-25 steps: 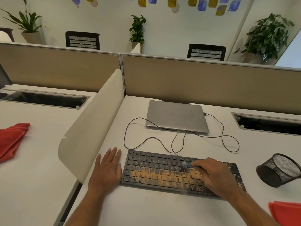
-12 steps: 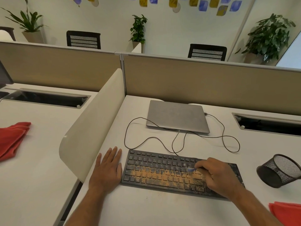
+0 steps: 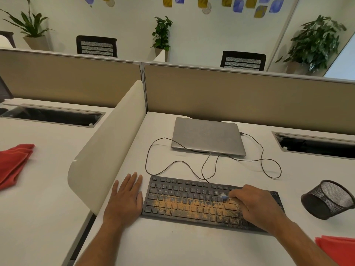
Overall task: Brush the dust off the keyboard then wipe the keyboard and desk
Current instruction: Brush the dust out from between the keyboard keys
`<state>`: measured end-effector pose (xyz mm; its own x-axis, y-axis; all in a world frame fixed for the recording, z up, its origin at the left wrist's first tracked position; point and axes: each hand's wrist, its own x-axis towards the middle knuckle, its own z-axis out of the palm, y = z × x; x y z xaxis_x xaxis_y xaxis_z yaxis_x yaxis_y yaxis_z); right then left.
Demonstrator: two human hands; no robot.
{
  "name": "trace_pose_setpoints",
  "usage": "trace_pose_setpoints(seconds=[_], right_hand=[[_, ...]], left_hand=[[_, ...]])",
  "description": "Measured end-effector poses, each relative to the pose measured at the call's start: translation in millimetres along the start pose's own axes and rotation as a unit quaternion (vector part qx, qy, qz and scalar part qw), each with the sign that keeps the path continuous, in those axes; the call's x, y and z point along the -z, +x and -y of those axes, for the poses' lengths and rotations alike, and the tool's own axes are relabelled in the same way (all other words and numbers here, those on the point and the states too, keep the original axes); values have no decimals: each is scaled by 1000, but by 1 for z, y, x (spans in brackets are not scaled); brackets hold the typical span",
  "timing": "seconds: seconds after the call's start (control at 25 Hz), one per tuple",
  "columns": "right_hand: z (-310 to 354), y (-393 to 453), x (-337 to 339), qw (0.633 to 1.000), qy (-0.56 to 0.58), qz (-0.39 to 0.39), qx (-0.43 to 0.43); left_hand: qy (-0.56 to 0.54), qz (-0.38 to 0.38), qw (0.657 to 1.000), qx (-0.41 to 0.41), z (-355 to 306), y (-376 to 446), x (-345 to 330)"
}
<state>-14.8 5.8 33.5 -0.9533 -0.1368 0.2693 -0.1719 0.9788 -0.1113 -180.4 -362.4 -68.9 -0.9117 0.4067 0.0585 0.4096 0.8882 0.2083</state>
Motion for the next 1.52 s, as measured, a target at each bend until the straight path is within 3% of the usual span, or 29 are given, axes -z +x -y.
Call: trace_pose_setpoints(seconds=[0.68,0.88,1.36,1.52], right_hand=[[-1,-11,-1,996,76,-48,-16],[0,-14,-4,998,51,-24,-3],[-5,-11,1,995,63,-71,-35],[-8,-12,-5,999,34,-14,-26]], left_hand=[[4,7,1000,4,-1,-1,2],[5,6,1000,1,-1,-1,2],[-8,-10,1000,3,1,-1,-1],[-1,-5,1000,2,1,-1,-1]])
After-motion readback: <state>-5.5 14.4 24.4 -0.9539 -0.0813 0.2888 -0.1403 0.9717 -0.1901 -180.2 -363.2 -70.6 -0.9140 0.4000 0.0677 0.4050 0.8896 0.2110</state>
